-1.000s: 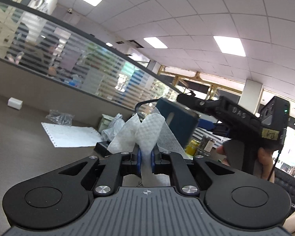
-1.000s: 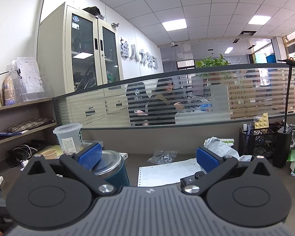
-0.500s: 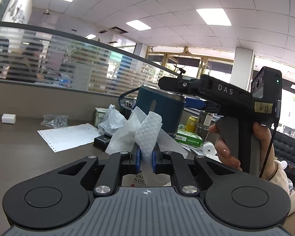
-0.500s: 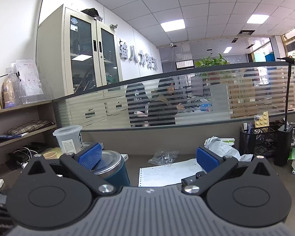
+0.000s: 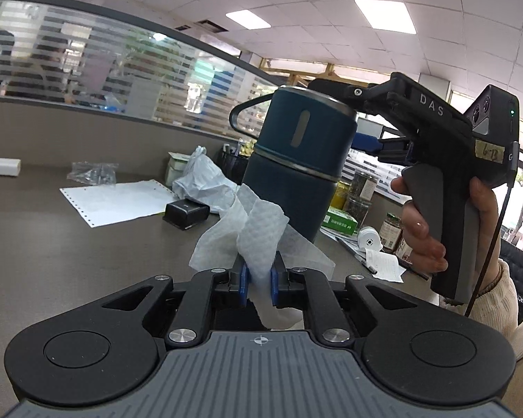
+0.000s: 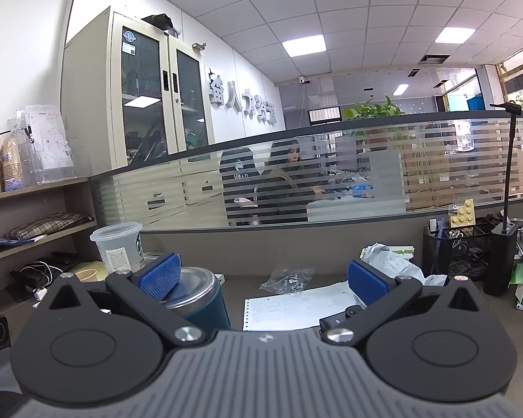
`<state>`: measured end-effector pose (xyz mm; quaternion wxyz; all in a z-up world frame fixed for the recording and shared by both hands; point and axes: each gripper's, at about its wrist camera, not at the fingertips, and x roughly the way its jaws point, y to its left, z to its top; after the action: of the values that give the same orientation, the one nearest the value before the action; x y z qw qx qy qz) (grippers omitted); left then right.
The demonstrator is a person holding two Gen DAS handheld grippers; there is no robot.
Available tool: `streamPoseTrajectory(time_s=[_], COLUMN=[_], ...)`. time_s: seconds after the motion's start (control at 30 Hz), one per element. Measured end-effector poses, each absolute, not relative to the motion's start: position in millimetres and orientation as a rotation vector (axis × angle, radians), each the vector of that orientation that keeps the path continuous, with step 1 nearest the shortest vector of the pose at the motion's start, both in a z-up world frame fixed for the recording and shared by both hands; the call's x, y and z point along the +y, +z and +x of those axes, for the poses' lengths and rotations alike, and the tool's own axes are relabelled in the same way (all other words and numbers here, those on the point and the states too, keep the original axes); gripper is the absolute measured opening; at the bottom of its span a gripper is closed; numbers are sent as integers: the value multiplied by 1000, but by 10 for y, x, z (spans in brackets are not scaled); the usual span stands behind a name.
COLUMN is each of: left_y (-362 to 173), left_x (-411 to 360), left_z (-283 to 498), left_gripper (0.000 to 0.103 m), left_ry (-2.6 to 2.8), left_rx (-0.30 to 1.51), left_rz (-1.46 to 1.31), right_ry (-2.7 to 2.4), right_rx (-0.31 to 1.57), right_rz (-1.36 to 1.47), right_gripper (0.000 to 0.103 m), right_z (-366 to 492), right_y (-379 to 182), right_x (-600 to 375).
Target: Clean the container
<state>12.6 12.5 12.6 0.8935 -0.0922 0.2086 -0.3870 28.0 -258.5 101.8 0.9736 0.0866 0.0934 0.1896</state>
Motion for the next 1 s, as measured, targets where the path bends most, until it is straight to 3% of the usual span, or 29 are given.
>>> streamPoseTrajectory(time_s=[0.23,0.6,1.0], left_y=[-7,316,132], left_x=[104,277,144], left_z=[178,123,207], left_gripper=[17,17,17], left_ry=[-796,-797,-819], left_rx=[502,368,474], left_rz=[-173,-291,-239], right_ry=[389,385,386], right_rx=[188,183,183], right_rz=[179,180,190], right_gripper=[103,103,103], right_z=[281,275,260], right_y=[1007,1004,1004], right_x=[-2596,-2584,-2576])
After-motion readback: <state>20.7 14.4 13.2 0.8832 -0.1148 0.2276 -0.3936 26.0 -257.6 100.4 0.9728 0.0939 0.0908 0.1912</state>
